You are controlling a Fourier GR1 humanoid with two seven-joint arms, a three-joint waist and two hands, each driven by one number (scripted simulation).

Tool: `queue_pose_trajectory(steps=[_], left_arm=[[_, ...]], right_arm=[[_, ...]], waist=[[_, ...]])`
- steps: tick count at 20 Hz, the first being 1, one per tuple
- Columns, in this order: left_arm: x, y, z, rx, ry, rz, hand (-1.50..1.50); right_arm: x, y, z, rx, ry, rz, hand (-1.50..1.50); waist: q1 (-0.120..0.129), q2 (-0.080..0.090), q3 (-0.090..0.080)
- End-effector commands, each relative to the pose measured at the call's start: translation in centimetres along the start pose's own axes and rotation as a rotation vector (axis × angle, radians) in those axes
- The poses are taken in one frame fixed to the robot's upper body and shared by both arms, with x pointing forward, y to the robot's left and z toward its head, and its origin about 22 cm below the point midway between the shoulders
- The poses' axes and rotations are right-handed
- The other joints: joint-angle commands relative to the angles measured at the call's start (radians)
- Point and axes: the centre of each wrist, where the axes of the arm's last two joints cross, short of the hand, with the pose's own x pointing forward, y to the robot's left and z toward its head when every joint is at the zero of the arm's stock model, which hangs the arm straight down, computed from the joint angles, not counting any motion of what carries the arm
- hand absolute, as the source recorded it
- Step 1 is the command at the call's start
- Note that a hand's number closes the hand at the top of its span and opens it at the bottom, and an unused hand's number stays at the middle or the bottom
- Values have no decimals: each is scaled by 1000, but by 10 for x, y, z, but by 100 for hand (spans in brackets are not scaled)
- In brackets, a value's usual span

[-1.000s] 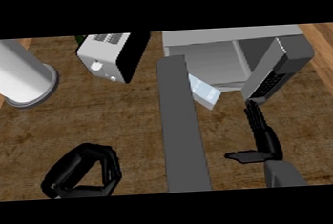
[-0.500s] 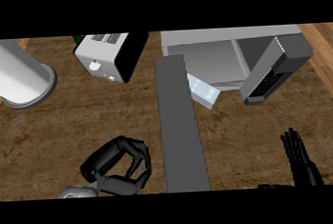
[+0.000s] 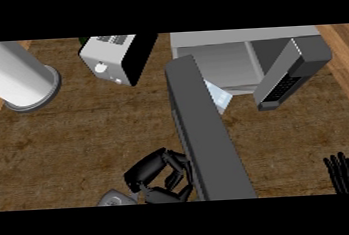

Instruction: Pick up the milk, place it into the microwave and close the microwave

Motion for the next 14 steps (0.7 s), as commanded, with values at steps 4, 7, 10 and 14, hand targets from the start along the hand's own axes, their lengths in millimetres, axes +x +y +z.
queue_pose_trajectory(steps=[4, 7, 10, 14], left_arm=[[-8, -50, -29, -70, 73, 24, 150], [-6, -74, -38, -75, 75, -12, 150], [5, -87, -48, -55, 75, -15, 150], [12, -86, -60, 28, 33, -69, 150]], right_arm=[[45, 14, -9, 194, -113, -162, -150], [60, 17, -16, 204, -147, -189, -150], [76, 28, -22, 263, -139, -194, -150], [100, 35, -43, 328, -179, -204, -150]], waist=[[-27, 6, -1], [-21, 8, 0], [-43, 10, -1], [-56, 15, -2]])
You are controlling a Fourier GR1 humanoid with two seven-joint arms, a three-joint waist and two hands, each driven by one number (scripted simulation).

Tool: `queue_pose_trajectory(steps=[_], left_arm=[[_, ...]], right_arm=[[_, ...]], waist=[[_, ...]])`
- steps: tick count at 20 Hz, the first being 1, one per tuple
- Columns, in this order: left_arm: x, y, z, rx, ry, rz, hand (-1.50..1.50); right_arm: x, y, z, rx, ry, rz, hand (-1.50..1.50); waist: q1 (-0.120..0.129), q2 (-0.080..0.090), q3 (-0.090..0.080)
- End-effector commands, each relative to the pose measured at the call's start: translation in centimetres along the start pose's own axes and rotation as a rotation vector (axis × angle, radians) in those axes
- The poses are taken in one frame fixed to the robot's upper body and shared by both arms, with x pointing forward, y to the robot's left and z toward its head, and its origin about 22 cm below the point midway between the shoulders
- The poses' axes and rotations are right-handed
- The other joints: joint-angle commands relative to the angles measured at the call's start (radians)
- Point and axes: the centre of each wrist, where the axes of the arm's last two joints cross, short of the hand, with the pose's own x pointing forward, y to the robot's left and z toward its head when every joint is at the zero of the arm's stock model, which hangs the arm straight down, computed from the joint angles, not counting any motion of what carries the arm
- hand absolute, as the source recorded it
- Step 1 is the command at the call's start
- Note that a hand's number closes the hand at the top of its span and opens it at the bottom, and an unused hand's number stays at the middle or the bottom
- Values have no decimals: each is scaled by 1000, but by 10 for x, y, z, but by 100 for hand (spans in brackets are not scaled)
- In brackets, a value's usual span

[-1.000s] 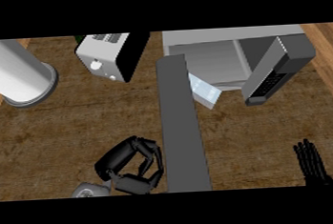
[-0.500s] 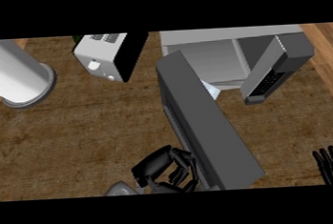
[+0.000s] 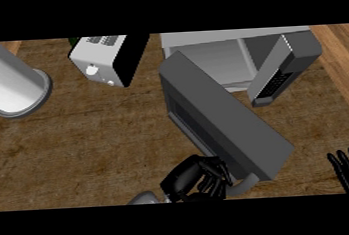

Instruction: Pick up the milk, place it into the microwave and close the microwave

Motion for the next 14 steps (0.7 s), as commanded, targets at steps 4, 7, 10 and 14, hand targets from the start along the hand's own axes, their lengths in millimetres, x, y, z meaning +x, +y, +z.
queue_pose_trajectory(steps=[4, 7, 10, 14], left_arm=[[21, -23, -21, 51, -19, -12, 150], [30, -16, -32, 106, -50, -36, 150], [28, -18, -31, 192, -60, -23, 150], [39, 3, -50, 280, -74, -29, 150]], right_arm=[[29, 18, -17, 141, -40, -50, -150], [37, 16, -23, 176, -27, -60, -150], [46, 23, -31, 188, -46, -49, -150], [52, 24, -32, 204, -30, -65, -150]], waist=[[-55, 6, -2], [-60, 10, -2], [-69, 14, -4], [-88, 21, -2]])
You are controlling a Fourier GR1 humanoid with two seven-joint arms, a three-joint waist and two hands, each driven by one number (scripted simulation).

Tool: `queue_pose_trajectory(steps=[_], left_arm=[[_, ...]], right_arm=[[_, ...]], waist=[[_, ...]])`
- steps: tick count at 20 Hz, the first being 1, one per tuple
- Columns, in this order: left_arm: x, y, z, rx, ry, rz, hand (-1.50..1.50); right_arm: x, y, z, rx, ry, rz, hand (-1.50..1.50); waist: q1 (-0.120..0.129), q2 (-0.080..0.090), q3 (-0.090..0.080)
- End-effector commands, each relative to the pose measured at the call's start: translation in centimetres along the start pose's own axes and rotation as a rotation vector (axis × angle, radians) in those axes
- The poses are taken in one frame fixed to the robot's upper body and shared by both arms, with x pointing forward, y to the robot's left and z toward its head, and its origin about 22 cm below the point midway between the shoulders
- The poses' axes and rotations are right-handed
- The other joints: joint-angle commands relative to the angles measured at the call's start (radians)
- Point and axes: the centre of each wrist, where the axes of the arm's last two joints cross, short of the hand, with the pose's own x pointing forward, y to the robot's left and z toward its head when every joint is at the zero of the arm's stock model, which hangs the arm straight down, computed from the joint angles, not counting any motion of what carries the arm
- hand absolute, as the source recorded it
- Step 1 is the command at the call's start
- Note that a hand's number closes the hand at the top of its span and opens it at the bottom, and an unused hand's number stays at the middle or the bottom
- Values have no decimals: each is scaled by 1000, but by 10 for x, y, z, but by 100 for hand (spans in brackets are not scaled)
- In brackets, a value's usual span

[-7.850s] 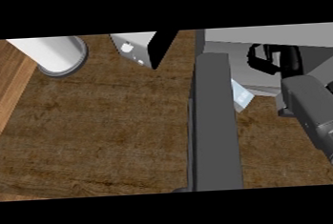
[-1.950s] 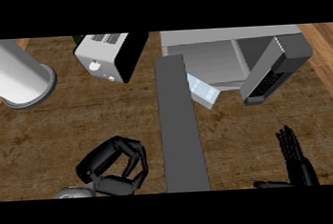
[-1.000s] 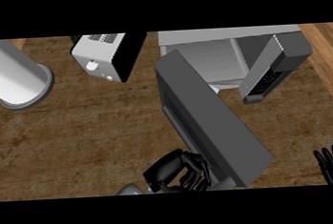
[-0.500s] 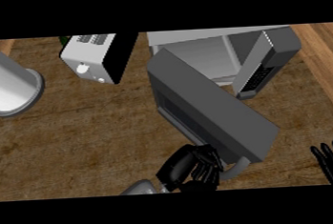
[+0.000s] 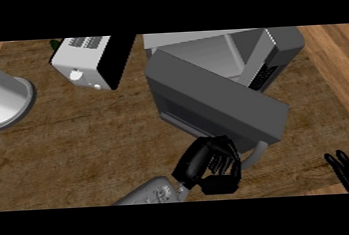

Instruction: Pick up the milk, place it into the microwave and close the microwave

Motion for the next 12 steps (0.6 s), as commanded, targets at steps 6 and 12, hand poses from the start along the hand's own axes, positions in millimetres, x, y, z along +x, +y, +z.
queue_pose_trajectory(steps=[6, 12], left_arm=[[24, 21, -45, 140, -63, -10, 150], [27, 37, -62, 207, -45, 36, 150]], right_arm=[[17, 6, -11, 16, 12, -3, -150], [29, 2, -18, 35, 9, 14, -150]], waist=[[-42, 15, 0], [-60, 27, 1]])
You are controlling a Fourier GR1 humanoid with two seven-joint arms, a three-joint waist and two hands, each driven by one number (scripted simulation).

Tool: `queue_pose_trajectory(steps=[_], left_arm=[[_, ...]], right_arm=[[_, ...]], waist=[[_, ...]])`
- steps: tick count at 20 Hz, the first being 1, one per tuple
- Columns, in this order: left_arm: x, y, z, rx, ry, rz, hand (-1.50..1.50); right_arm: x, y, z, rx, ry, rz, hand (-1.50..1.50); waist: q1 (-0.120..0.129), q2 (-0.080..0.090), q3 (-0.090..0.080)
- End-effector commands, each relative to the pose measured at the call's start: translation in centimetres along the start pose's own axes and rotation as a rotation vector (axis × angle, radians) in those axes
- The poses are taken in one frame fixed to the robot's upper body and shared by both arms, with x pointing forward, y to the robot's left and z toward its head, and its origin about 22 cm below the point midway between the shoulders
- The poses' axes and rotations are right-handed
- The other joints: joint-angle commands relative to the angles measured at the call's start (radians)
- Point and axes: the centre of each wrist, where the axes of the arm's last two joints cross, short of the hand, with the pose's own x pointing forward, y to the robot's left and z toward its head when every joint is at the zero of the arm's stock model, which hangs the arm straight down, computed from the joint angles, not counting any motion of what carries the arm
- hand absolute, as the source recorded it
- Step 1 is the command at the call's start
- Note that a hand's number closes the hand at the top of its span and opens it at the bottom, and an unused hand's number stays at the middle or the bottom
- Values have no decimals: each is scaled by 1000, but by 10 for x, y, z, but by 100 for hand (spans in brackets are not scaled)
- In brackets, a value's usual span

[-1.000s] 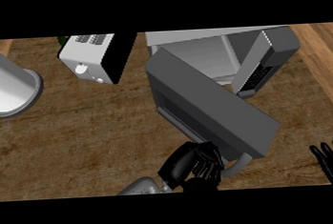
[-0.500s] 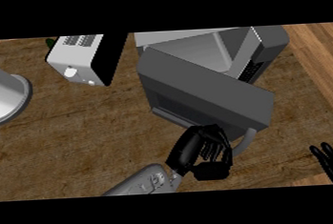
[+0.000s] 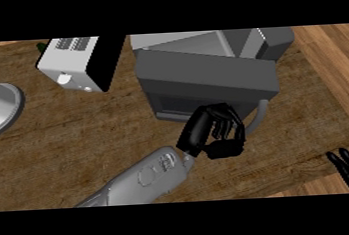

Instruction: Pick up the milk, place it into the microwave and close the microwave

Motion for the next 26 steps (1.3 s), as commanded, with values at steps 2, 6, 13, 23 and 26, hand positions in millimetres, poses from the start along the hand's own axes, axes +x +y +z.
queue_pose_trajectory(steps=[2, 6, 13, 23, 26], left_arm=[[11, 14, -27, 59, 2, 30, 150], [12, 24, -37, 108, -9, 56, 150], [11, 38, -51, 145, 15, 103, 150], [2, 49, -53, 235, 63, 197, 150], [5, 51, -58, 258, 49, 164, 150]], right_arm=[[6, 2, -5, 2, 2, -13, -150], [15, -2, -7, 16, 6, -2, -150], [23, -4, -17, 23, -12, 15, -150], [29, -5, -22, 40, -34, -17, -150], [36, -6, -27, 70, -49, -8, -150]], waist=[[-14, 8, 1], [-25, 12, 1], [-50, 29, 1], [-68, 36, 3], [-67, 37, 3]])
